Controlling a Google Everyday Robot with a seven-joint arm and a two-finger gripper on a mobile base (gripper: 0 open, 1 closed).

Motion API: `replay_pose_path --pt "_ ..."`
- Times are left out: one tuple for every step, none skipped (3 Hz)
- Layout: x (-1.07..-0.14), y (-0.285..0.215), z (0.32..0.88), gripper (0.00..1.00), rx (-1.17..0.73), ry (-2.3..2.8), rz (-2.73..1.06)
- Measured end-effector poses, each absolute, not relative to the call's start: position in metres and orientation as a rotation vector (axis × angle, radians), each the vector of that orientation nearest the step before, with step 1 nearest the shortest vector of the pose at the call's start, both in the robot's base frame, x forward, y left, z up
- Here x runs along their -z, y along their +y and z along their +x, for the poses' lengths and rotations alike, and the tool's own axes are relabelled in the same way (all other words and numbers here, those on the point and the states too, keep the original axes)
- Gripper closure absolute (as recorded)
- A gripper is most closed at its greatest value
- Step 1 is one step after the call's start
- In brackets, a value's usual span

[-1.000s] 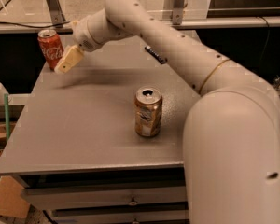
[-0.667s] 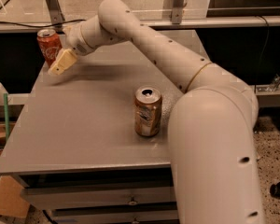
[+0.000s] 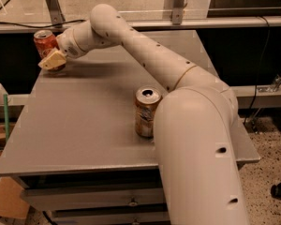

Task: Pick coke can

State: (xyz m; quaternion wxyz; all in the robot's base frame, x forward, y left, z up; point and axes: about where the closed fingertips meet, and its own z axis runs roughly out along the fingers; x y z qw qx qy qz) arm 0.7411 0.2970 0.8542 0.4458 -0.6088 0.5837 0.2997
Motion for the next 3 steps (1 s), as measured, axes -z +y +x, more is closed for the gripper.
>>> replay_pose_path --pt "-0.86 0.291 0.743 0.62 -0.749 1.454 -1.48" --pt "-0.876 0.28 0.733 0.87 -0.781 1.435 -1.475" --pt "-0.904 0.268 0.715 1.0 -0.803 1.39 -1.469"
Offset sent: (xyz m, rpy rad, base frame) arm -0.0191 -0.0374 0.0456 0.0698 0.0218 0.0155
